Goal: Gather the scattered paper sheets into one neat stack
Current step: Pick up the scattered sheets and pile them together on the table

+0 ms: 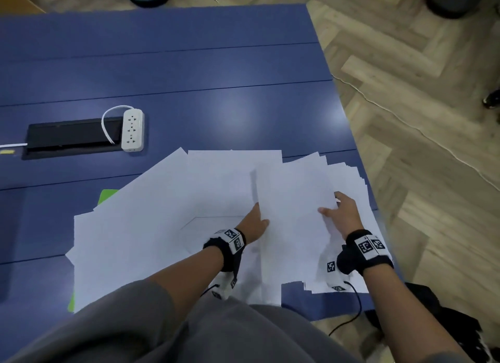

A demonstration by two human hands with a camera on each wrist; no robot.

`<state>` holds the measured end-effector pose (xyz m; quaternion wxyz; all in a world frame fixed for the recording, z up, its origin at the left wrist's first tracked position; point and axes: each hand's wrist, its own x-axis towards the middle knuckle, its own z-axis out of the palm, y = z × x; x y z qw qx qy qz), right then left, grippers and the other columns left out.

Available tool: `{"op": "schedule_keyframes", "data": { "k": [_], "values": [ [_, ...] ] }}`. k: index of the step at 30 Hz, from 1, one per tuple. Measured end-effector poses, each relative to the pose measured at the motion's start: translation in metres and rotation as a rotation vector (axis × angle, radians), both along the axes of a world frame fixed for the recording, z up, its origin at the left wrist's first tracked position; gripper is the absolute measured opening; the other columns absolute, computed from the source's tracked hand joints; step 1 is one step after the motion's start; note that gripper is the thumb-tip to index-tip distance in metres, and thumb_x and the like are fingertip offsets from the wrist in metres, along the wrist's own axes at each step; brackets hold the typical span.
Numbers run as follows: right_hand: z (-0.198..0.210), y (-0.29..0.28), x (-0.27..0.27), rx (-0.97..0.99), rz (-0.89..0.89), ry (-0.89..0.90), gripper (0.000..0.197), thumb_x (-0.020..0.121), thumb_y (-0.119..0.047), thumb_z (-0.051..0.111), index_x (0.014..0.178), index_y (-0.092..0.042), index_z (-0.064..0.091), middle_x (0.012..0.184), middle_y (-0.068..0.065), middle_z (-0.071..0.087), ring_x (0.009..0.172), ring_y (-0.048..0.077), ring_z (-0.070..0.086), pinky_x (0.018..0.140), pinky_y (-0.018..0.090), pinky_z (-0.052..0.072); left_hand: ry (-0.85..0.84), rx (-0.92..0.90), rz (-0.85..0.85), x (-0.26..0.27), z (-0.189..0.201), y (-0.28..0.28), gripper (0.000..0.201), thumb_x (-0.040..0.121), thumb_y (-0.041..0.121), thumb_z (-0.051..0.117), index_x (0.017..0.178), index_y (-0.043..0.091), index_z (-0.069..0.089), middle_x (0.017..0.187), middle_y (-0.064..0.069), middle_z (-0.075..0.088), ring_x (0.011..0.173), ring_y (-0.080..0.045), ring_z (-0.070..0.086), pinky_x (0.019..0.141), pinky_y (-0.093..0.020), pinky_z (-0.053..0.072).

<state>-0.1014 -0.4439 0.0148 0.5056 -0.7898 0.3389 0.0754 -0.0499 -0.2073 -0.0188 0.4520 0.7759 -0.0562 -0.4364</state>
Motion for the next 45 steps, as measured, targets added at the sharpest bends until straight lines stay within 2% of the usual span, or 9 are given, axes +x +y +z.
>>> {"op": "schedule_keyframes", "data": {
  "k": [4, 6, 8, 10, 16, 23, 32, 37, 45],
  "values": [
    [-0.014, -0.028, -0.01, -0.223, 0.031, 0.138, 0.032, 0.078, 0.005, 0.067, 0.106, -0.007, 0.055, 0.102, 0.01, 0.062, 0.09, 0.026, 0.056, 0.078, 0.029, 0.043, -0.028, 0.058, -0.142, -0.008, 0.003, -0.04, 0.053, 0.097, 0.016, 0.046, 0.145, 0.007, 0.026, 0.142, -0.01, 0.045, 0.126, -0.026, 0.046, 0.104, -0.028, 0.035],
    [-0.022, -0.038, -0.015, -0.336, 0.058, 0.2, 0.032, 0.078, 0.001, 0.064, 0.106, -0.01, 0.053, 0.102, 0.009, 0.062, 0.092, 0.03, 0.059, 0.079, 0.036, 0.049, -0.074, 0.064, -0.196, -0.012, 0.005, -0.058, 0.027, 0.096, 0.018, 0.046, 0.12, 0.007, 0.052, 0.111, -0.01, 0.062, 0.106, -0.025, 0.056, 0.085, -0.021, 0.038],
    [-0.026, -0.045, -0.018, -0.418, 0.083, 0.254, 0.031, 0.079, -0.001, 0.06, 0.107, -0.012, 0.05, 0.098, 0.011, 0.063, 0.091, 0.034, 0.061, 0.077, 0.042, 0.052, -0.086, 0.066, -0.196, -0.014, 0.002, -0.071, 0.013, 0.09, 0.019, 0.047, 0.082, 0.01, 0.053, 0.07, -0.004, 0.055, 0.081, -0.023, 0.056, 0.071, -0.028, 0.045],
    [-0.028, -0.048, -0.021, -0.478, 0.102, 0.301, 0.034, 0.081, -0.003, 0.059, 0.113, -0.01, 0.047, 0.098, 0.014, 0.063, 0.091, 0.035, 0.061, 0.075, 0.041, 0.052, -0.05, 0.071, -0.149, -0.017, -0.002, -0.08, 0.006, 0.085, 0.008, 0.049, 0.079, 0.011, 0.051, 0.062, 0.002, 0.047, 0.074, -0.023, 0.055, 0.071, -0.043, 0.055],
    [-0.036, -0.052, -0.022, -0.63, 0.14, 0.414, 0.037, 0.085, -0.004, 0.053, 0.12, -0.01, 0.041, 0.106, 0.017, 0.062, 0.105, 0.036, 0.055, 0.092, 0.047, 0.043, -0.063, 0.132, -0.033, -0.016, -0.014, -0.09, 0.042, 0.078, -0.001, 0.064, 0.114, -0.001, 0.043, 0.093, -0.015, 0.049, 0.081, -0.029, 0.055, 0.074, -0.048, 0.056],
    [-0.038, -0.027, -0.023, -0.838, 0.175, 0.445, 0.085, 0.072, -0.012, 0.072, 0.144, -0.011, 0.026, 0.139, 0.017, 0.033, 0.125, 0.038, 0.035, 0.091, 0.054, 0.037, -0.092, 0.119, -0.029, -0.016, -0.023, -0.088, 0.033, 0.078, -0.007, 0.058, 0.106, 0.002, 0.045, 0.075, -0.004, 0.046, 0.076, -0.025, 0.052, 0.073, -0.05, 0.056],
    [-0.055, 0.024, -0.016, -0.557, 0.541, 0.322, 0.076, 0.082, -0.048, 0.066, 0.145, -0.039, 0.025, 0.15, 0.003, 0.017, 0.136, 0.029, 0.017, 0.101, 0.05, 0.032, -0.15, 0.138, -0.198, -0.006, -0.006, -0.074, 0.047, 0.082, -0.004, 0.056, 0.128, 0.0, 0.046, 0.112, -0.019, 0.059, 0.098, -0.027, 0.057, 0.081, -0.033, 0.048],
    [-0.062, 0.032, -0.019, -0.64, 0.53, 0.357, 0.074, 0.083, -0.049, 0.064, 0.144, -0.041, 0.024, 0.152, 0.002, 0.015, 0.136, 0.031, 0.014, 0.099, 0.051, 0.034, -0.458, 0.378, -0.316, 0.013, -0.004, -0.048, 0.058, 0.079, 0.003, 0.055, 0.134, 0.012, 0.04, 0.133, -0.009, 0.038, 0.122, -0.03, 0.036, 0.089, -0.039, 0.045],
    [-0.061, 0.036, -0.017, -0.669, 0.532, 0.376, 0.07, 0.085, -0.042, 0.066, 0.144, -0.038, 0.028, 0.151, 0.004, 0.015, 0.137, 0.034, 0.015, 0.096, 0.052, 0.036, -0.61, 0.686, -0.579, 0.036, -0.025, -0.019, 0.104, 0.081, 0.059, 0.058, 0.151, 0.014, -0.005, 0.158, -0.007, -0.021, 0.146, -0.037, -0.008, 0.115, -0.054, 0.015]
  ]
}}
